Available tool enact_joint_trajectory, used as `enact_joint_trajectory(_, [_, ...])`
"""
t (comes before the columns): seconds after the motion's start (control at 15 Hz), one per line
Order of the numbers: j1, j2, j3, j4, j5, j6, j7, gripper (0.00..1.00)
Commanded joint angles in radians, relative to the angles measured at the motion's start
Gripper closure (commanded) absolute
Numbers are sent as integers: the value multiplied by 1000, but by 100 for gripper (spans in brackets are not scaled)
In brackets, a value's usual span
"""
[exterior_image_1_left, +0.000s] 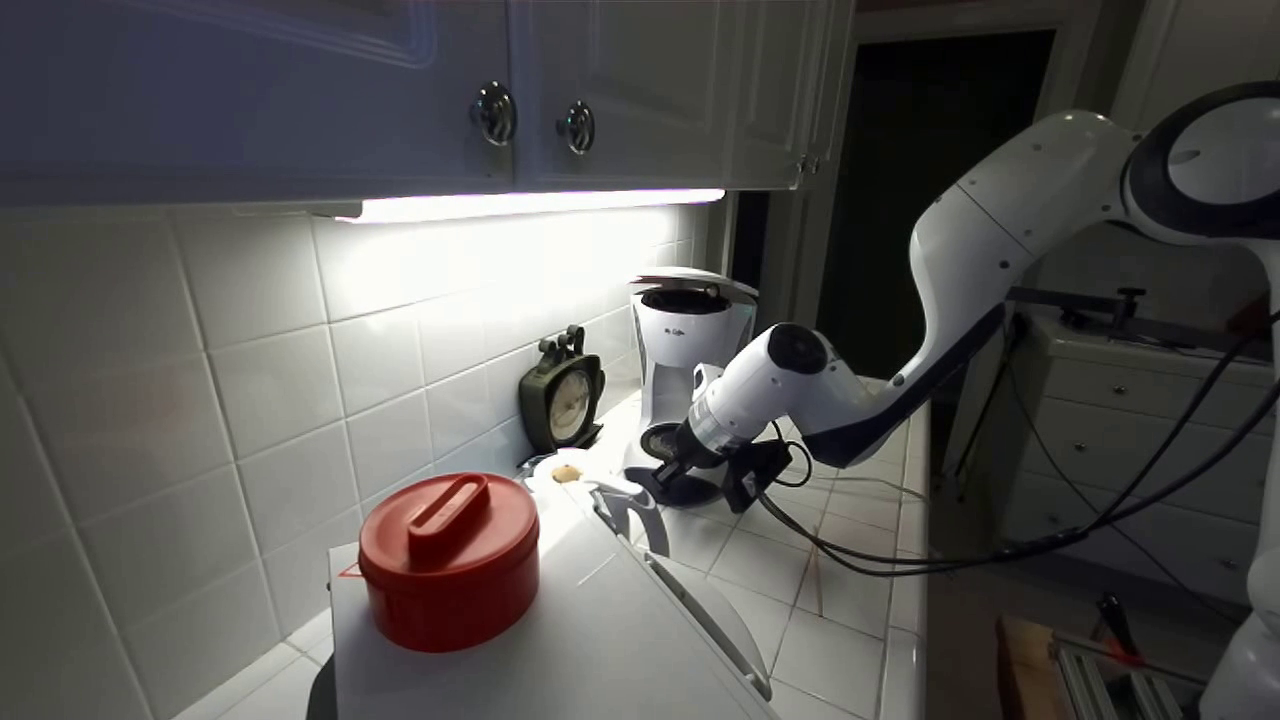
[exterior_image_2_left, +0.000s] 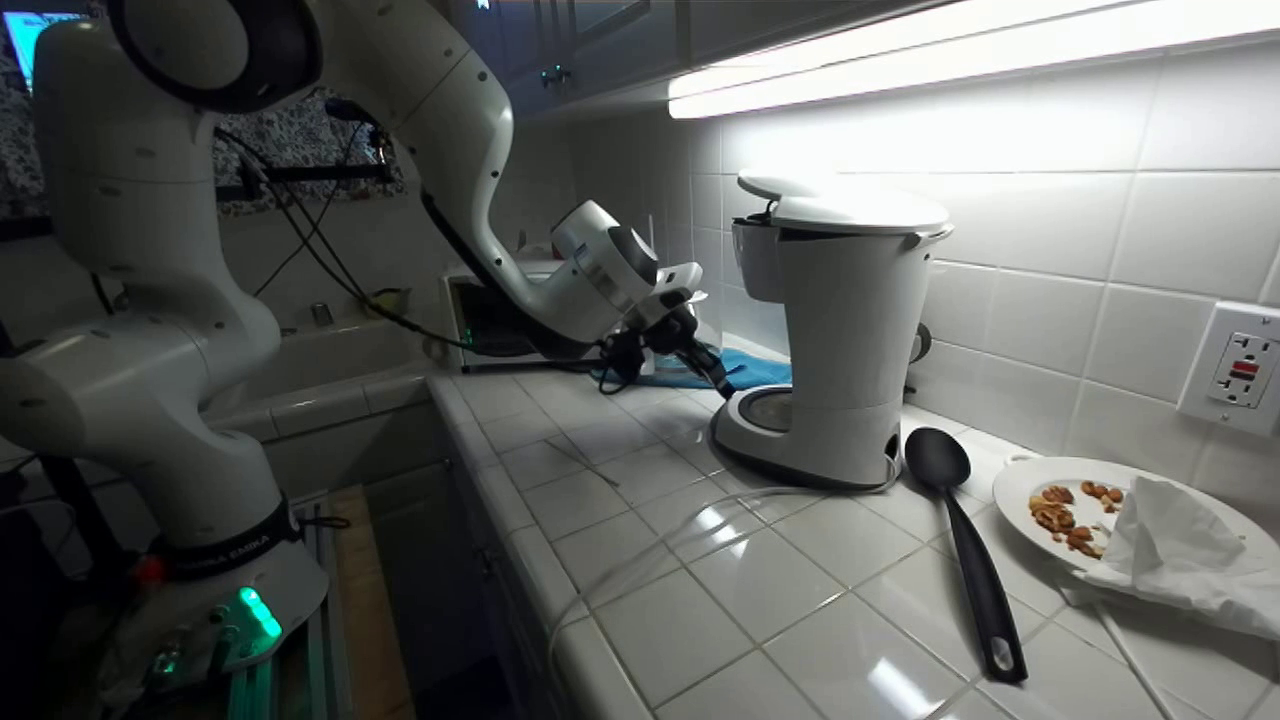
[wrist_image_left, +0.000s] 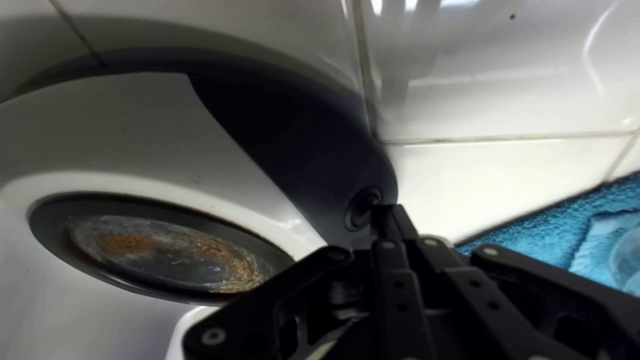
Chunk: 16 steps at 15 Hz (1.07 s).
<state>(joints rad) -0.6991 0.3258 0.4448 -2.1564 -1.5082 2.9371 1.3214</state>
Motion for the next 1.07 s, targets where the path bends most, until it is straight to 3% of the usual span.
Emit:
enact_joint_trajectory(0.0, [-1,-3,1,-6,23,-18,-33,97])
enact_joint_trajectory(1.0, [-6,-47,10,-45,49,-14,-58,98])
